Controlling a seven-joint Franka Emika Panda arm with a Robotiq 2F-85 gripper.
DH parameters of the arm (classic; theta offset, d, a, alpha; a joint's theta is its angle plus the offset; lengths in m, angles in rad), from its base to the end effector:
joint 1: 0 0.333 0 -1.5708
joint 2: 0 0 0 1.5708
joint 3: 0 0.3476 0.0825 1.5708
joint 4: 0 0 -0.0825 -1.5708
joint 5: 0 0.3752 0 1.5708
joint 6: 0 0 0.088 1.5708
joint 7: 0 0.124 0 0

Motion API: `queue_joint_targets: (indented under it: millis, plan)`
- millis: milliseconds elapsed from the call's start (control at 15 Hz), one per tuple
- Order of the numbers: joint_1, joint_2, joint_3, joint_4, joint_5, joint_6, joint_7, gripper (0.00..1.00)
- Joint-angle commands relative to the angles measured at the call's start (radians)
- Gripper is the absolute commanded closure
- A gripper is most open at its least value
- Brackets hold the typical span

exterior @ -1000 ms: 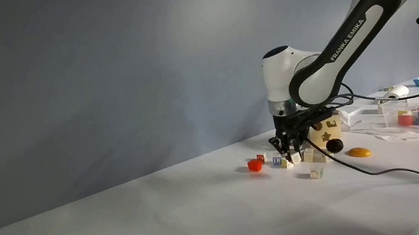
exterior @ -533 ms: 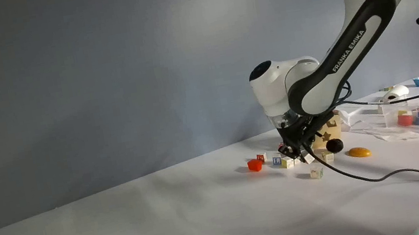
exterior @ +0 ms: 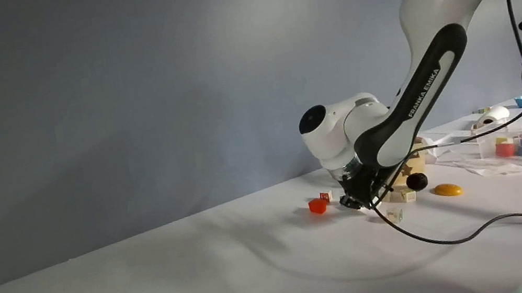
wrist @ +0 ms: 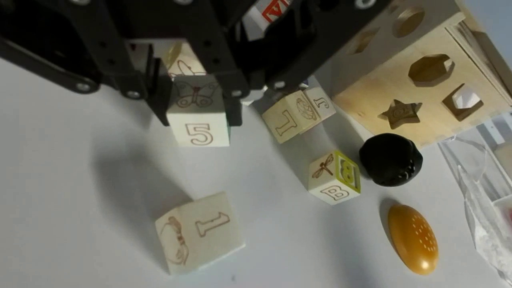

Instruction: Move two wooden squares to the left.

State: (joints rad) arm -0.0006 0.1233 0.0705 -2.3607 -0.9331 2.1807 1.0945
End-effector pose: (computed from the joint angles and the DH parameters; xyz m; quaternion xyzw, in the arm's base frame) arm 0.4843 -0.0072 0.2891 0.9231 -0.1627 0.0654 0.3422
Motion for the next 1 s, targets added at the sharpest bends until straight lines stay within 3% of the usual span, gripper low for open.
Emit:
queue_joint_targets:
  millis: [0,67,200,333,667,933]
  plan:
    - [0.041,0.072,-0.020,0.052,-0.073,-0.027,0.034,0.90]
    - [0.047,0.084,-0.022,0.058,-0.088,-0.029,0.037,0.87]
    - [0.059,0.099,-0.021,0.070,-0.104,-0.042,0.037,0.40]
    - [0.067,0.107,-0.020,0.076,-0.112,-0.050,0.035,0.36]
    - [0.074,0.116,-0.017,0.084,-0.110,-0.062,0.025,0.03]
    - [0.075,0.112,-0.016,0.086,-0.103,-0.067,0.027,0.00]
